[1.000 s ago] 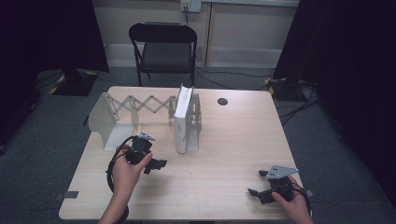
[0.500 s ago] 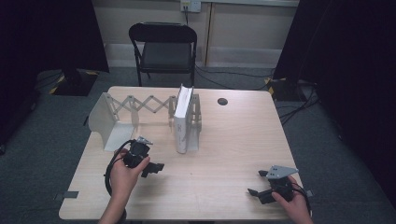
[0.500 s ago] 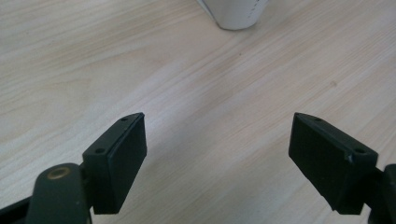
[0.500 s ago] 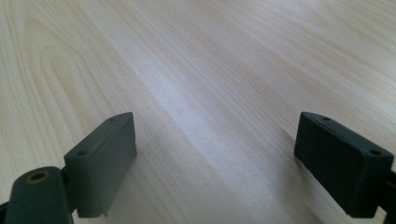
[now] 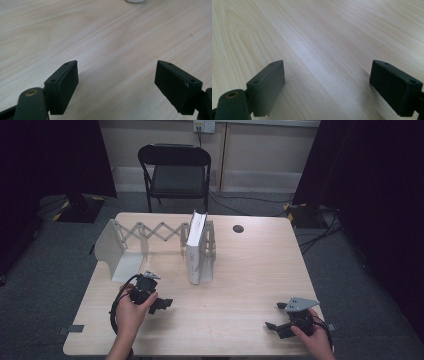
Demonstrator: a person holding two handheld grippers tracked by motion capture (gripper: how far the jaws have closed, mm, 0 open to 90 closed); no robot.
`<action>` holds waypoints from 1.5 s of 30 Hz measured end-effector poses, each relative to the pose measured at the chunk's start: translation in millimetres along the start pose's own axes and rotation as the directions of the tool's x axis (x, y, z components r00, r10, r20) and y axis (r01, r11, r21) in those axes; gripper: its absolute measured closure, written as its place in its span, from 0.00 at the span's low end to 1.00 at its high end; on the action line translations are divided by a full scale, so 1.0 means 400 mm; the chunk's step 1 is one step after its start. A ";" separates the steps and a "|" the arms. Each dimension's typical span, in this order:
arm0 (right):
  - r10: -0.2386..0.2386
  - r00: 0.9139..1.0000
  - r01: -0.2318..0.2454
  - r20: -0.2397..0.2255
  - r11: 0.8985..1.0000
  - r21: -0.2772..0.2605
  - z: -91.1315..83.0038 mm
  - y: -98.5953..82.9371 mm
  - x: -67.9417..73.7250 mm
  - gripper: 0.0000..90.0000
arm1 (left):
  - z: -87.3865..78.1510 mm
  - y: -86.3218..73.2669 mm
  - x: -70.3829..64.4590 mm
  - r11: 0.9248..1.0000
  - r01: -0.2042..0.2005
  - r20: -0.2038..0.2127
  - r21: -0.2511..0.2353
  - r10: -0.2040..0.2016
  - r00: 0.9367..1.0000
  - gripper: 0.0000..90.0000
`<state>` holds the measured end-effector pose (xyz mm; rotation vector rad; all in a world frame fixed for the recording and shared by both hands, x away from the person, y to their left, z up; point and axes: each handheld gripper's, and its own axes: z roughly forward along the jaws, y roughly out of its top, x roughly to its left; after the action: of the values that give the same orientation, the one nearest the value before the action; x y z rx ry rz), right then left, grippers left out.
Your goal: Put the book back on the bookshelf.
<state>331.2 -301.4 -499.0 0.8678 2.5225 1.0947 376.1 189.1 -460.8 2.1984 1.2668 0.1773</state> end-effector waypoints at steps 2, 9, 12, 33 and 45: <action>0.000 1.000 0.000 0.000 1.000 0.000 0.000 0.000 0.000 0.14 | 0.001 -0.004 0.003 1.000 -0.003 -0.004 0.002 0.003 1.000 0.21; 0.000 1.000 0.000 0.000 1.000 0.000 0.000 0.000 0.000 0.14 | 0.006 -0.018 0.008 1.000 -0.003 -0.005 0.004 0.003 1.000 0.21; 0.000 1.000 0.000 0.000 1.000 0.000 0.000 0.000 0.000 0.14 | 0.009 -0.024 0.010 1.000 0.001 -0.007 0.003 -0.001 1.000 0.21; 0.000 1.000 0.000 0.000 1.000 0.000 0.000 0.000 0.000 0.14 | 0.016 -0.052 0.015 0.999 -0.037 -0.024 -0.007 0.036 0.999 0.19; 0.000 1.000 0.000 -0.001 1.000 0.000 0.000 0.000 0.000 0.14 | 0.019 -0.073 0.008 0.990 -0.135 -0.042 -0.033 0.133 0.990 0.16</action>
<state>331.2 -301.4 -499.0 0.8676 2.5227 1.0955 358.9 199.6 -483.4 2.2599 1.1278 0.2958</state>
